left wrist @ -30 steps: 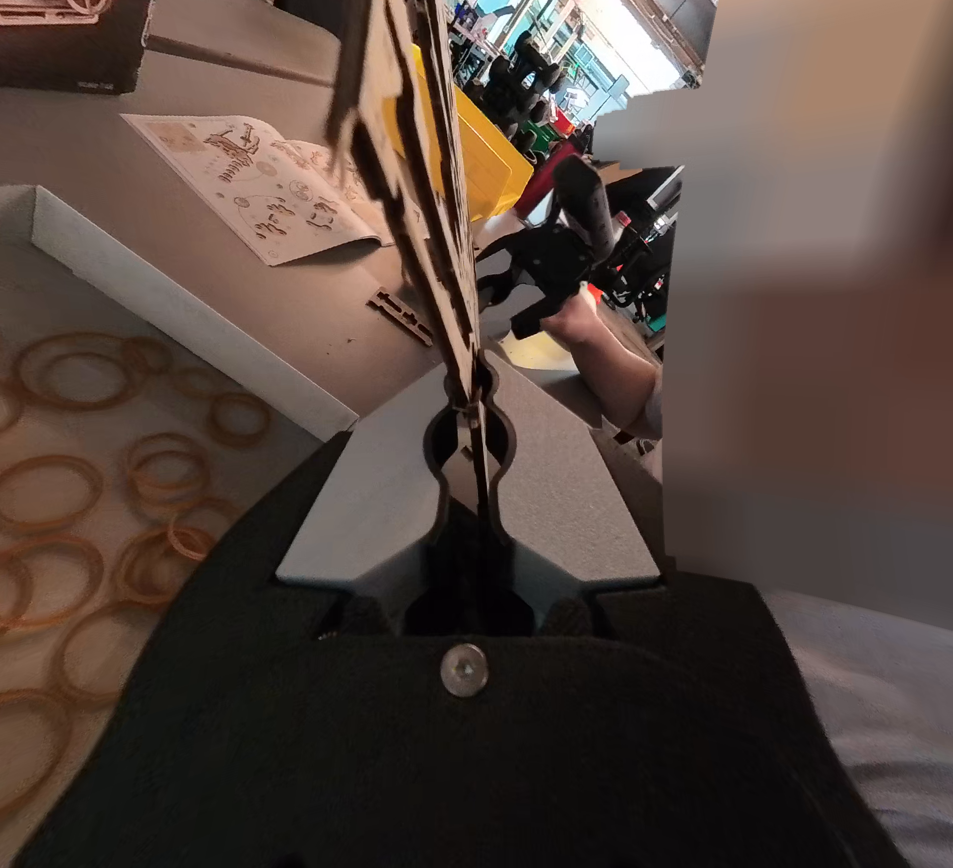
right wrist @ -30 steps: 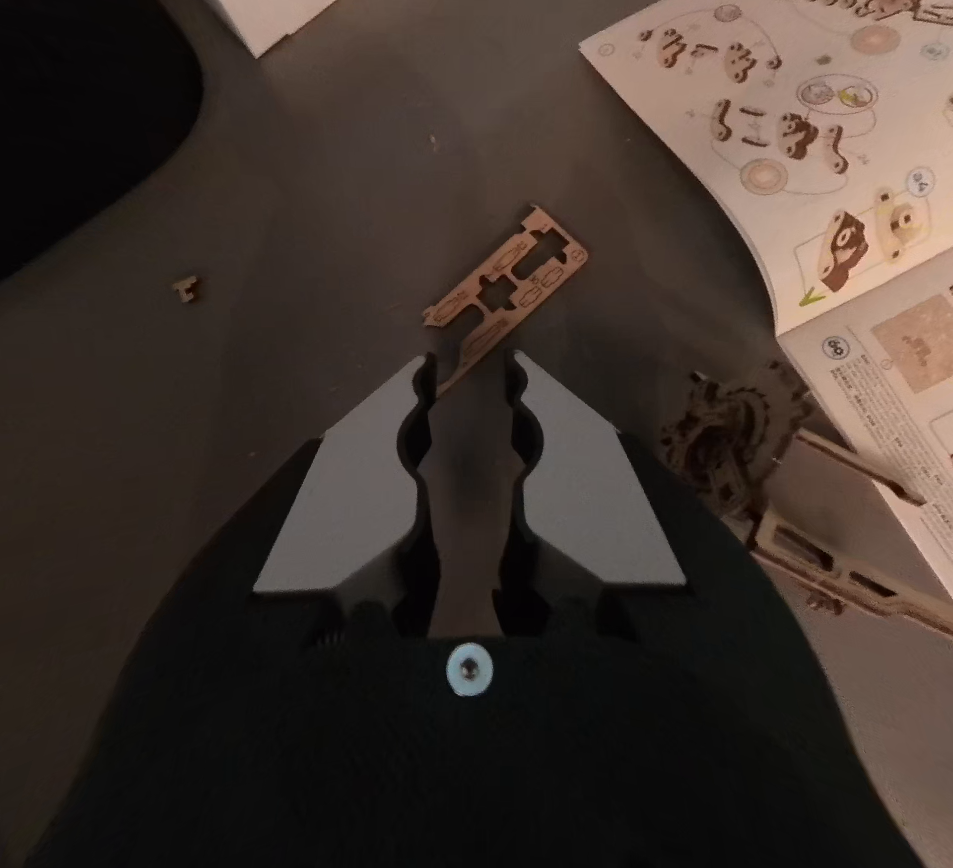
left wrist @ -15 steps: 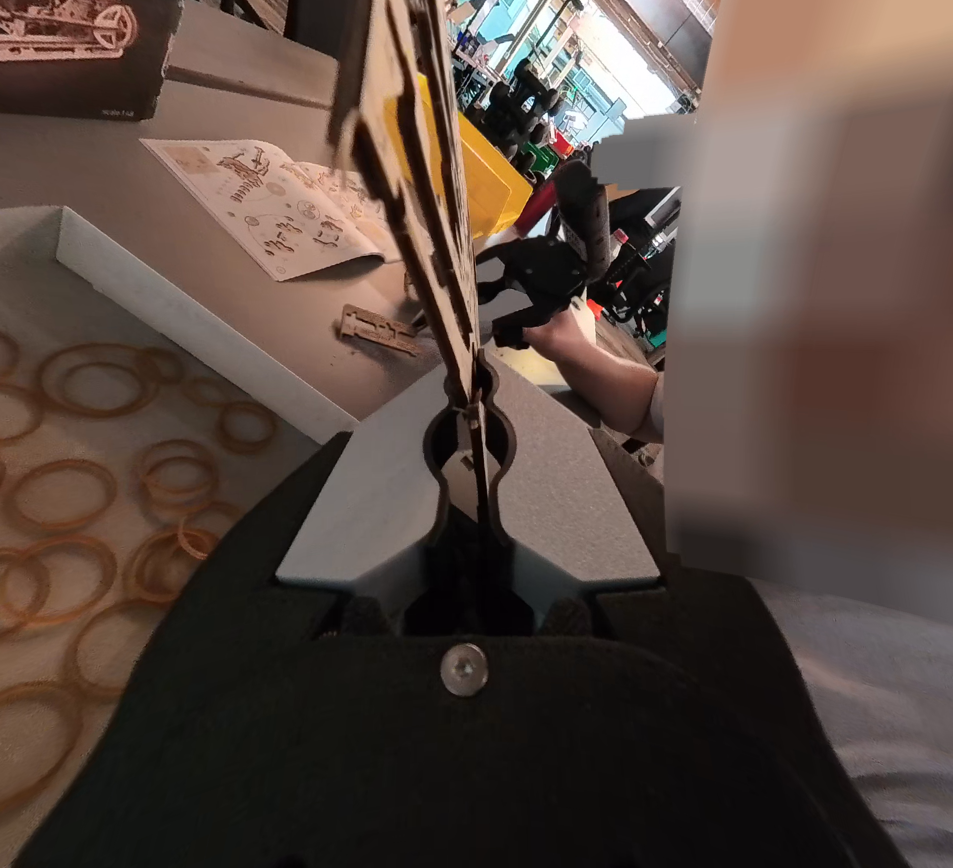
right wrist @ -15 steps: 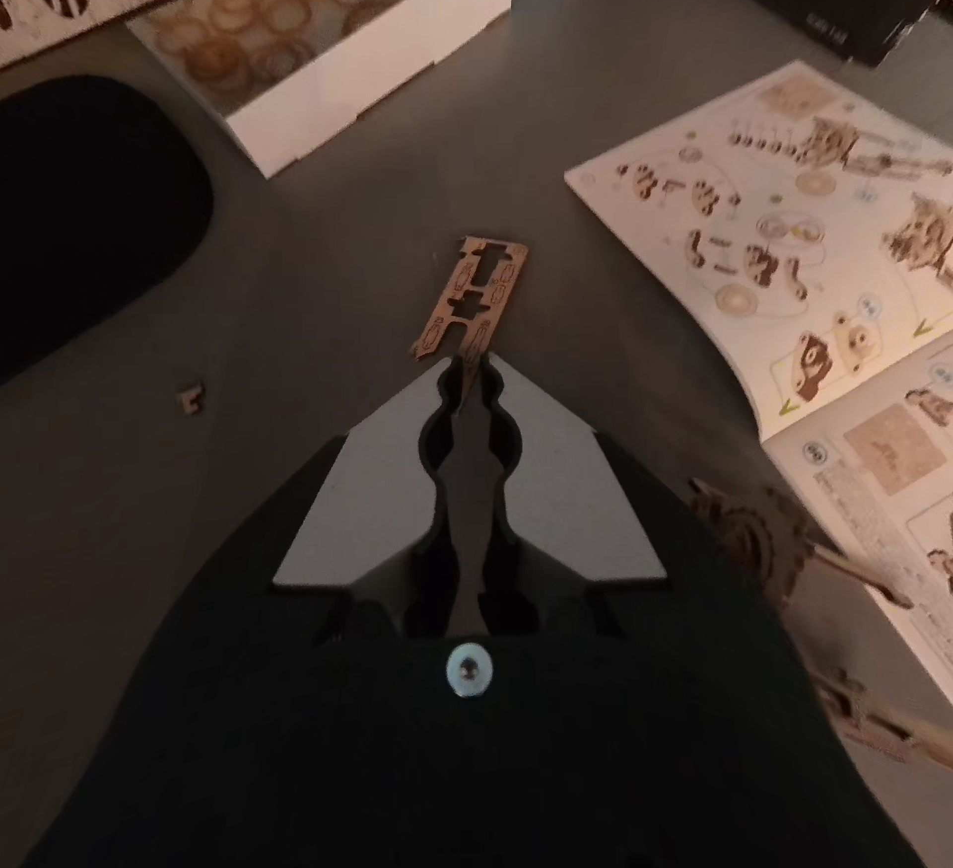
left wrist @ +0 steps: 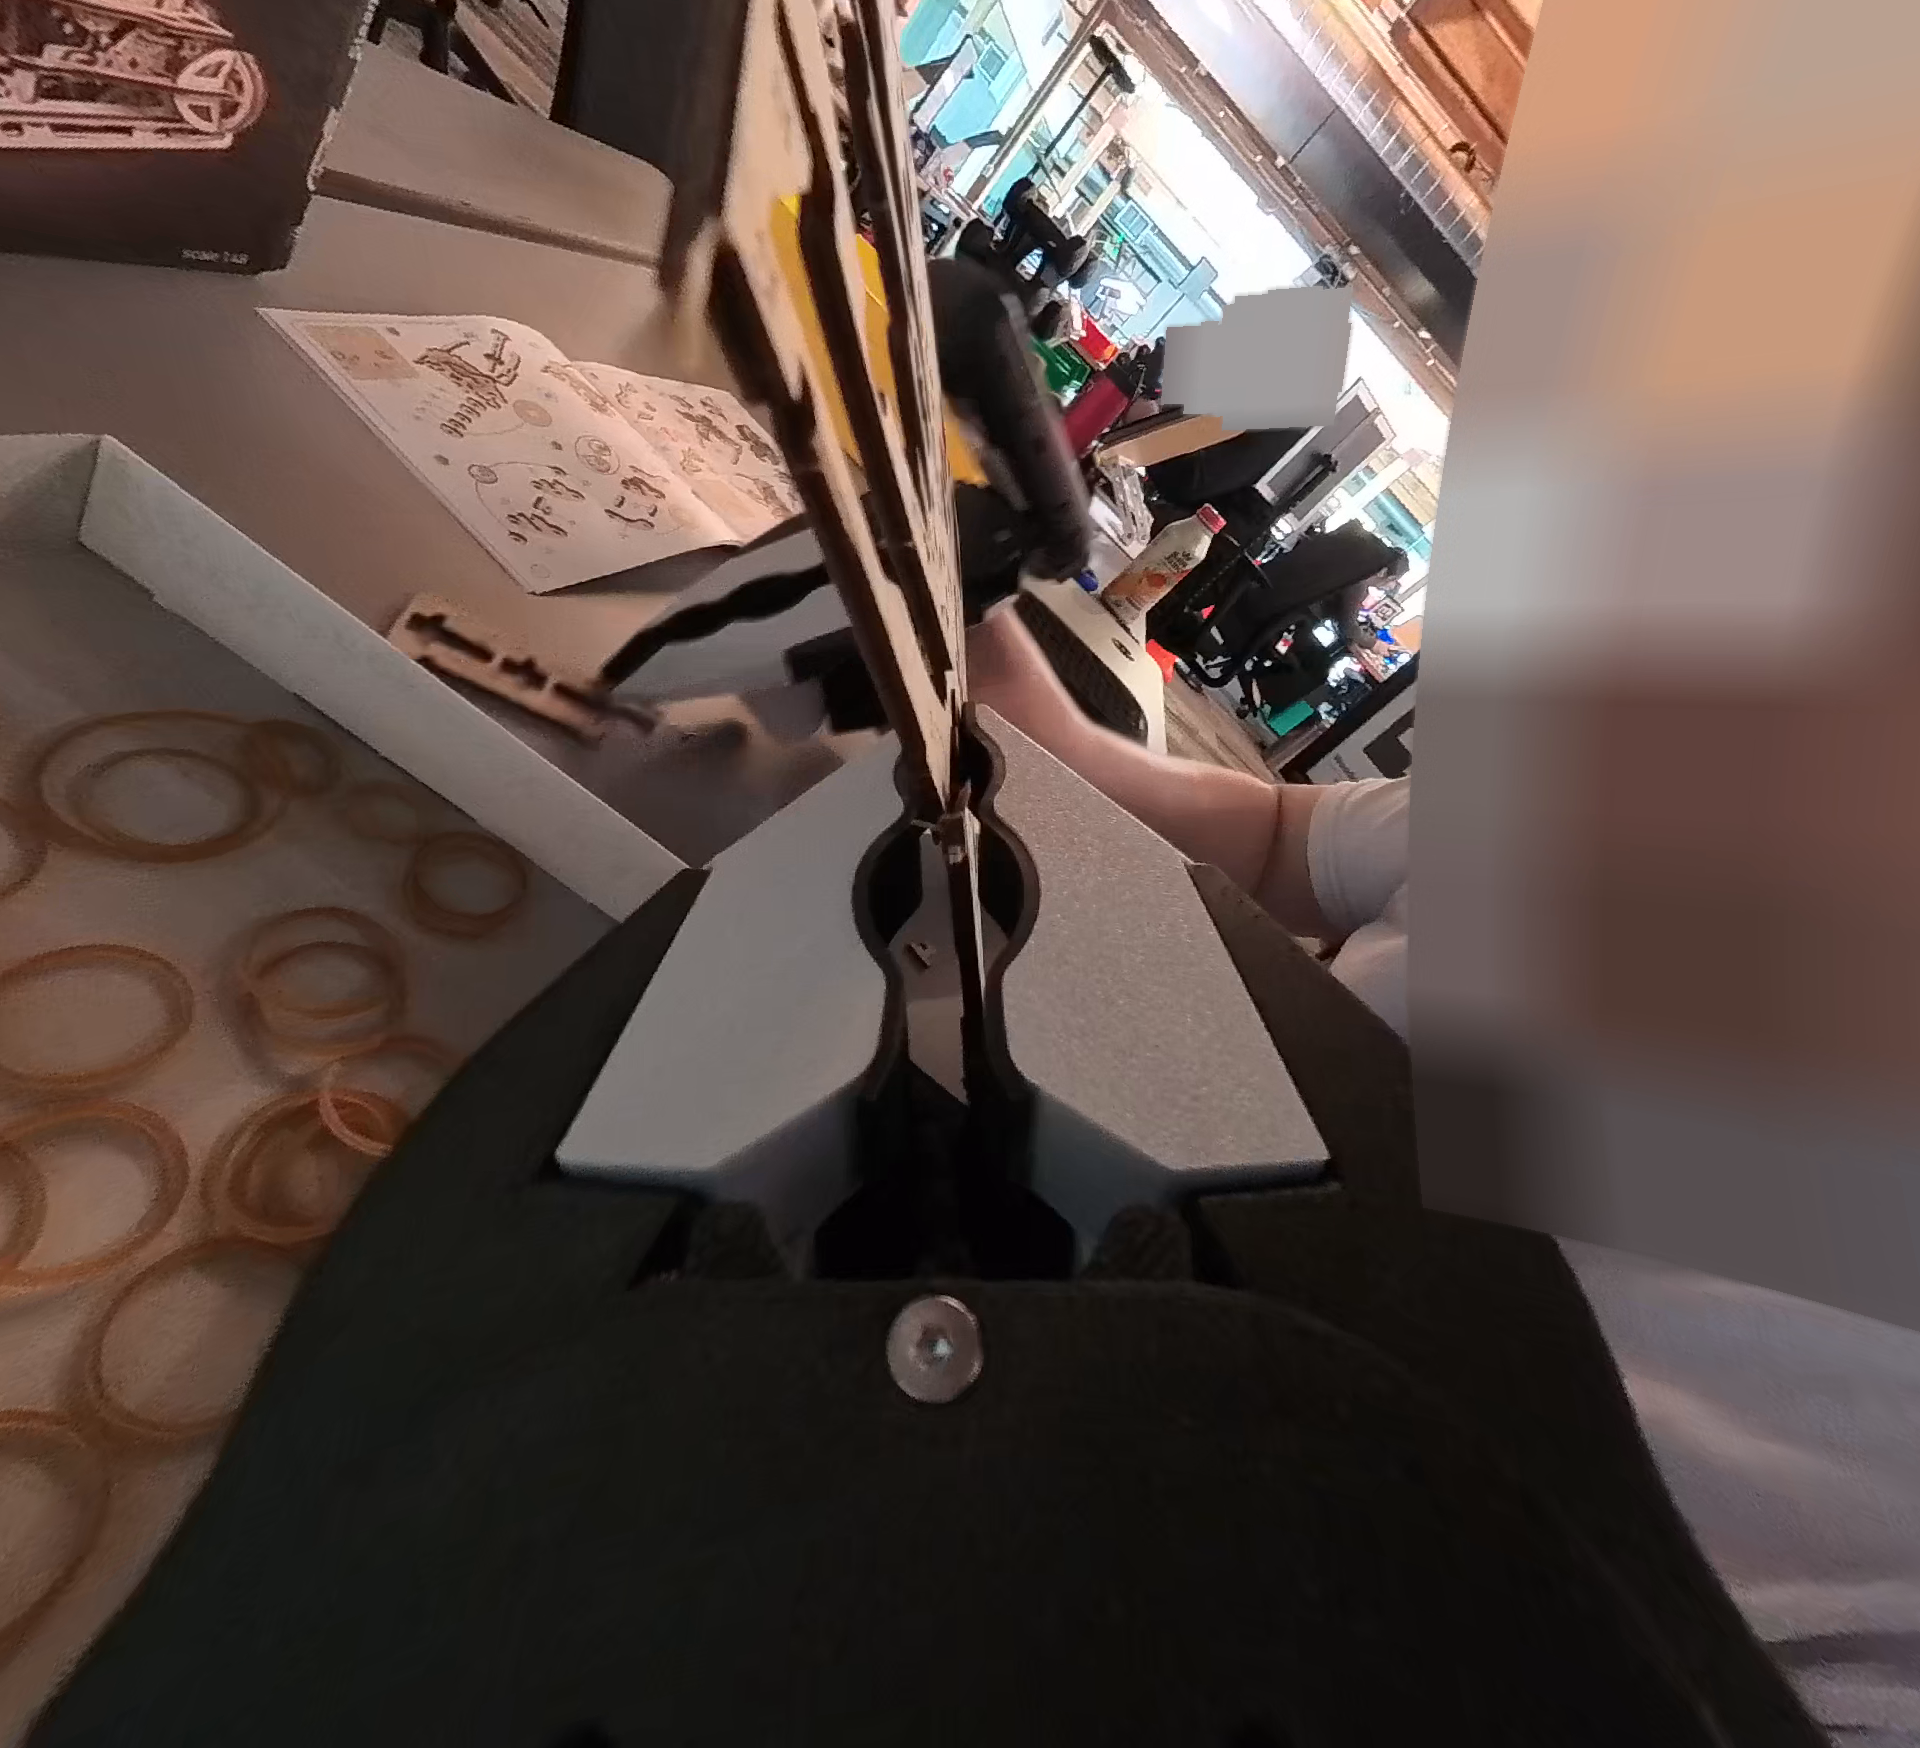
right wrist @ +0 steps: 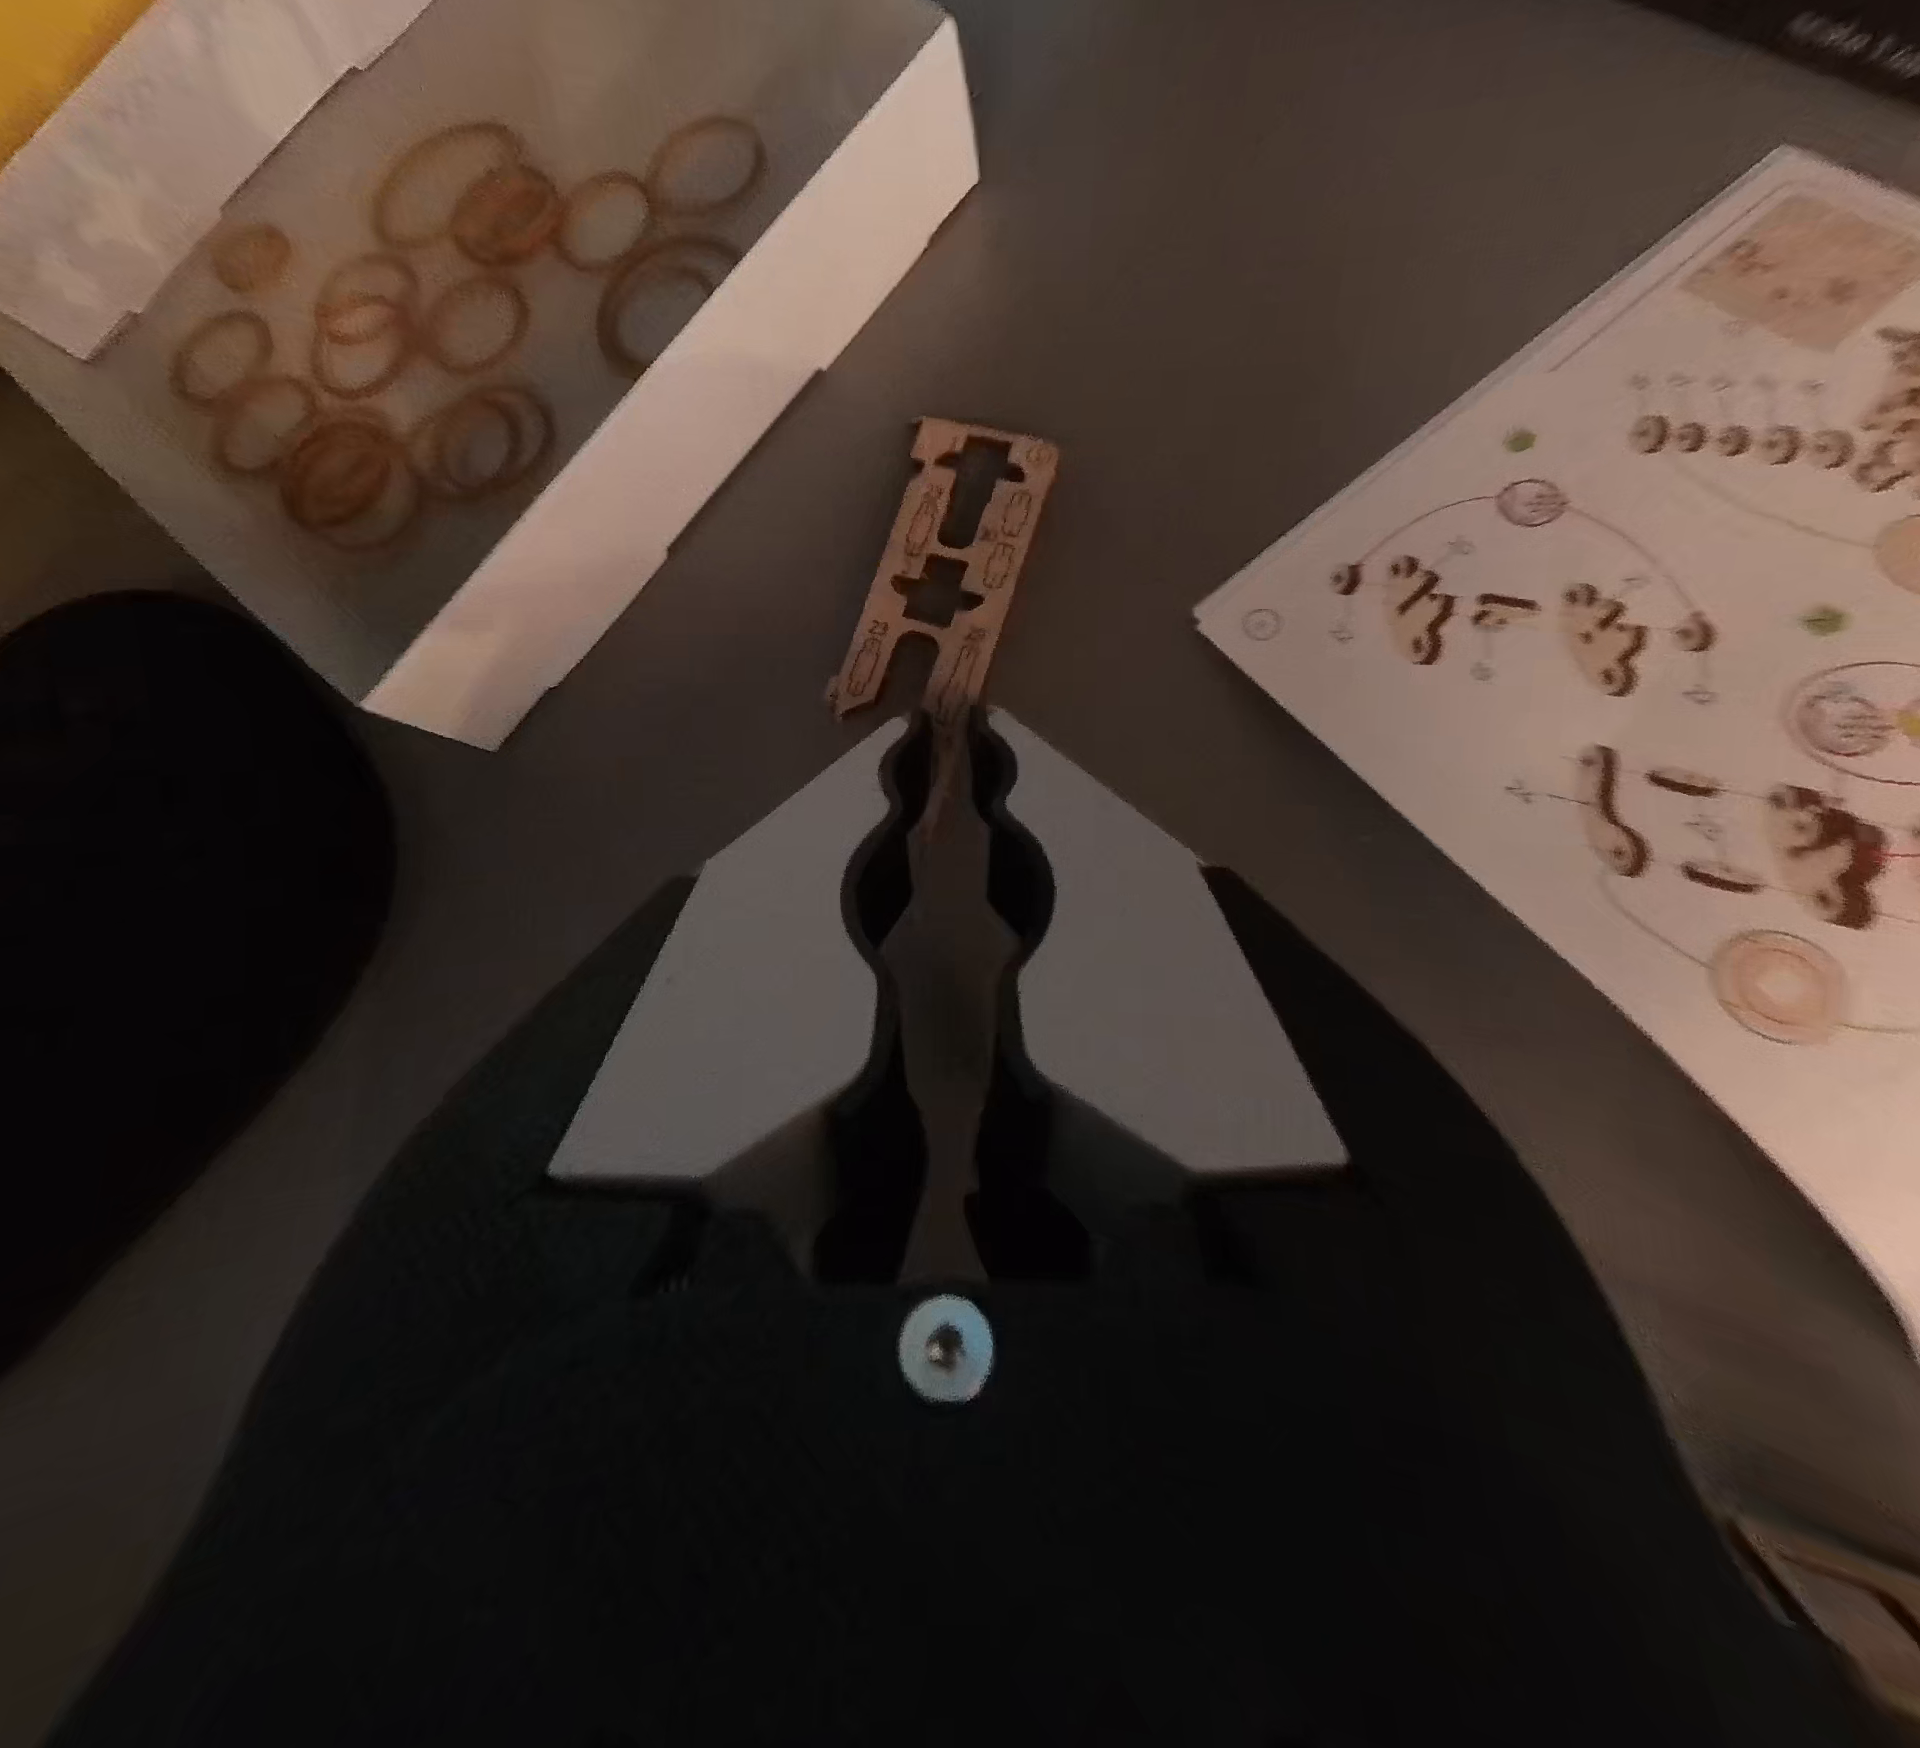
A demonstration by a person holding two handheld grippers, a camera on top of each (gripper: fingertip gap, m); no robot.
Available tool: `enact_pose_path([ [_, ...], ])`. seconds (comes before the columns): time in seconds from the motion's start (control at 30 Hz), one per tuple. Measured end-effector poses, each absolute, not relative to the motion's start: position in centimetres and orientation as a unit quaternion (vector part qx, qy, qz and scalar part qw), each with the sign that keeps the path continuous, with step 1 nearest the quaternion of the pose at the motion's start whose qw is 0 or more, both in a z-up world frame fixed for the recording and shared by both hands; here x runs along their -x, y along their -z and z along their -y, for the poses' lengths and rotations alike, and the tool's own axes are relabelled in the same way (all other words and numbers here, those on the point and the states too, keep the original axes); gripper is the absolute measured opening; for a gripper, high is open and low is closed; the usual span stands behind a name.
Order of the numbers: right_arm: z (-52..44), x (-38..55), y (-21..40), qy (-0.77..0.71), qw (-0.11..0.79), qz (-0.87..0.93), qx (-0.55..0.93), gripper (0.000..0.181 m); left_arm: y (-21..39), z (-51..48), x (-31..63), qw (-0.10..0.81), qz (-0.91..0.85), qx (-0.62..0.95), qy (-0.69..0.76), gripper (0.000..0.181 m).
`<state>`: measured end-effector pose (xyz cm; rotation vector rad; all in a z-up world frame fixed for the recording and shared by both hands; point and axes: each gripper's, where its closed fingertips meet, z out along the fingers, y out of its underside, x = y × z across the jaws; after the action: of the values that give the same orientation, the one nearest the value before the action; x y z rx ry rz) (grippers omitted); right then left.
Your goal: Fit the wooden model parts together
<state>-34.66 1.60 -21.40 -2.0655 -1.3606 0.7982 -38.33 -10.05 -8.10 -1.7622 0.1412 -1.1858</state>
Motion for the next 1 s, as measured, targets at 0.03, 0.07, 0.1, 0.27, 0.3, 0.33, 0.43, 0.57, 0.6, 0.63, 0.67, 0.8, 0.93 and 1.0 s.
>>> enact_pose_path([
  [0.03, -1.3, 34.9, 21.4, -0.307, 0.27, 0.503, 0.761, 0.007, 8.1, 10.1, 38.3, 0.485, -0.059, 0.723, 0.489, 0.002],
  [0.07, -1.1, 35.0, 21.4, -0.313, 0.27, 0.504, 0.758, 0.007, 8.1, 10.1, 38.3, 0.484, -0.059, 0.723, 0.49, 0.001],
  [0.1, -0.7, 35.1, 21.2, -0.322, 0.267, 0.507, 0.754, 0.012, 8.0, 10.1, 38.3, 0.484, -0.058, 0.722, 0.491, 0.001],
  [0.27, -0.3, 33.8, 17.5, -0.384, 0.311, 0.507, 0.706, 0.018, 7.8, 10.1, 38.5, 0.49, -0.059, 0.72, 0.488, 0.001],
  [0.3, -0.6, 33.0, 16.7, -0.386, 0.332, 0.512, 0.692, 0.018, 7.7, 10.1, 38.6, 0.492, -0.058, 0.719, 0.488, 0.001],
  [0.33, -0.6, 32.3, 15.6, -0.395, 0.351, 0.516, 0.674, 0.019, 7.7, 10.1, 38.7, 0.494, -0.057, 0.718, 0.486, 0.001],
  [0.43, -0.5, 29.7, 12.6, -0.409, 0.426, 0.524, 0.614, 0.025, 7.6, 10.0, 39.0, 0.502, -0.055, 0.72, 0.475, 0.001],
  [0.57, 0.7, 27.1, 12.5, -0.384, 0.493, 0.571, 0.533, 0.04, 7.4, 9.9, 38.9, 0.512, -0.068, 0.729, 0.449, 0.001],
  [0.6, 0.9, 26.7, 13.1, -0.361, 0.505, 0.593, 0.514, 0.046, 7.3, 9.8, 38.6, 0.514, -0.075, 0.731, 0.443, 0.001],
  [0.63, 1.0, 26.4, 13.9, -0.332, 0.513, 0.614, 0.499, 0.049, 7.1, 9.6, 38.3, 0.514, -0.081, 0.734, 0.437, 0.001],
  [0.67, 1.1, 26.2, 14.6, -0.31, 0.517, 0.632, 0.487, 0.051, 6.9, 9.4, 38.0, 0.514, -0.085, 0.737, 0.43, 0.001],
  [0.8, 2.4, 25.8, 15.1, -0.31, 0.51, 0.656, 0.462, 0.054, 5.0, 8.2, 37.8, 0.533, -0.089, 0.754, 0.373, 0.001],
  [0.93, 2.5, 25.3, 15.7, -0.321, 0.499, 0.664, 0.456, 0.052, 1.6, 6.8, 38.1, 0.568, -0.085, 0.753, 0.32, 0.002],
  [1.0, 2.7, 25.1, 16.1, -0.329, 0.489, 0.667, 0.455, 0.05, -0.1, 5.8, 37.9, 0.577, -0.088, 0.753, 0.305, 0.002],
])
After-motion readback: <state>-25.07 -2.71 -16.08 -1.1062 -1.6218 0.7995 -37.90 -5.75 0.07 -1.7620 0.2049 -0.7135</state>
